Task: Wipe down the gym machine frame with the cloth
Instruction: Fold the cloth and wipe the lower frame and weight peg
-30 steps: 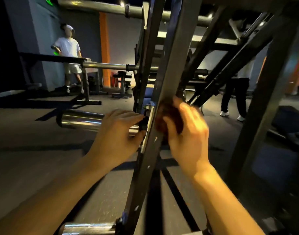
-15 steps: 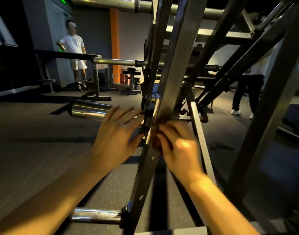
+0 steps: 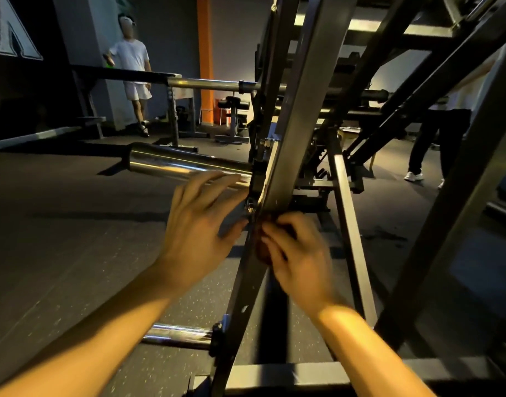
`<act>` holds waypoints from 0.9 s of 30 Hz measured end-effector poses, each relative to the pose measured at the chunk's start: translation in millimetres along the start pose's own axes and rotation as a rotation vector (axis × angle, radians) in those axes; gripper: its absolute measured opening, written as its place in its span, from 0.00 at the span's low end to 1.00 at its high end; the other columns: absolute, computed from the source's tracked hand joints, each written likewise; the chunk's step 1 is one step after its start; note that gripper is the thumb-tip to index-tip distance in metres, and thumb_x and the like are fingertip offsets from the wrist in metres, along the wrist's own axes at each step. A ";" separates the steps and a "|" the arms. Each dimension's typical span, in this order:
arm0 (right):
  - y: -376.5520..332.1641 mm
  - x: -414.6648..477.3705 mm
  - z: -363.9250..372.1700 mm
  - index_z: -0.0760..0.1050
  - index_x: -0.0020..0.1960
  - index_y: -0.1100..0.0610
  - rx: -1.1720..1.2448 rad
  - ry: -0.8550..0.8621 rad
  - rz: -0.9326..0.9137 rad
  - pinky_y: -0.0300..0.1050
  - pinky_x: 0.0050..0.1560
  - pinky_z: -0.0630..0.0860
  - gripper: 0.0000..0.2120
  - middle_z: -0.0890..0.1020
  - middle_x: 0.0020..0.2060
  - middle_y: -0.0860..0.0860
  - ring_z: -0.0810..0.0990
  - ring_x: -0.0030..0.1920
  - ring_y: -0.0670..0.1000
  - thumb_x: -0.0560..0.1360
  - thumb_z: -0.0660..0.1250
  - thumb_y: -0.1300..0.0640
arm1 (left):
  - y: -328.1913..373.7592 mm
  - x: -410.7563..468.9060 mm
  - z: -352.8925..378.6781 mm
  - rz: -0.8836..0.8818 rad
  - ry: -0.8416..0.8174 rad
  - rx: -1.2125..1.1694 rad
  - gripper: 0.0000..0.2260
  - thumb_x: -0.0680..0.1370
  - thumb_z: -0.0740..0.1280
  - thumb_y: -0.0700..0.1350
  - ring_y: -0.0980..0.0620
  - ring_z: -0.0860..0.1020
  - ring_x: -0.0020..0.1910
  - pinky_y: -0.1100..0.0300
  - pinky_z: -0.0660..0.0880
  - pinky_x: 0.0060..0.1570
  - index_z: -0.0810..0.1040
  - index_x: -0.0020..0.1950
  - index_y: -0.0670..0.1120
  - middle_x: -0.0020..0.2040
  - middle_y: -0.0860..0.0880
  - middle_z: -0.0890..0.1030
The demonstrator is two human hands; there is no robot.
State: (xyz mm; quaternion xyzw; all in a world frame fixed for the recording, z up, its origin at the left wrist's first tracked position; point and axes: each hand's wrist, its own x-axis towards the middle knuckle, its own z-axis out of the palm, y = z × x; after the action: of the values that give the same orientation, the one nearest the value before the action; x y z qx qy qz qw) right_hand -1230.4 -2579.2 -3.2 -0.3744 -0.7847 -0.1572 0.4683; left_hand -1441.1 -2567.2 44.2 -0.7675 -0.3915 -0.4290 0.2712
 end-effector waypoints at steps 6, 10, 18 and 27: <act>-2.3 51.0 -14.8 0.80 0.61 0.57 0.026 0.309 0.149 0.32 0.62 0.69 0.10 0.74 0.57 0.45 0.73 0.60 0.38 0.79 0.70 0.60 | 5.3 -15.4 18.7 -0.127 0.010 -0.139 0.19 0.77 0.66 0.52 0.47 0.72 0.66 0.58 0.61 0.66 0.74 0.68 0.51 0.65 0.51 0.75; -11.2 -48.3 35.8 0.77 0.56 0.42 0.089 0.036 0.084 0.45 0.56 0.78 0.11 0.75 0.57 0.42 0.78 0.57 0.43 0.81 0.66 0.58 | 5.5 -33.8 28.8 -0.146 -0.007 -0.170 0.16 0.77 0.67 0.50 0.47 0.76 0.62 0.56 0.67 0.59 0.78 0.64 0.52 0.60 0.51 0.81; -2.6 33.1 -17.1 0.78 0.62 0.54 0.032 0.218 0.187 0.38 0.63 0.74 0.12 0.70 0.60 0.41 0.73 0.61 0.41 0.80 0.68 0.57 | 9.2 -56.8 41.8 -0.309 -0.060 -0.417 0.15 0.76 0.69 0.54 0.55 0.76 0.60 0.47 0.76 0.60 0.78 0.63 0.58 0.58 0.64 0.75; -17.1 -99.4 68.9 0.82 0.57 0.57 0.073 -0.043 0.133 0.45 0.55 0.79 0.13 0.74 0.60 0.51 0.76 0.58 0.50 0.80 0.63 0.53 | 32.9 -86.9 48.1 -0.724 -0.293 -0.711 0.18 0.83 0.65 0.39 0.77 0.75 0.55 0.80 0.69 0.52 0.78 0.57 0.64 0.48 0.78 0.78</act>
State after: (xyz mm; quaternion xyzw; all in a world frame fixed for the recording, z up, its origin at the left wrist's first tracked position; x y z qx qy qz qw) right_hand -1257.5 -2593.3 -121.5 -0.4118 -0.7732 -0.0892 0.4739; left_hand -1420.5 -2580.9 -57.4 -0.6797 -0.4956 -0.4897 -0.2292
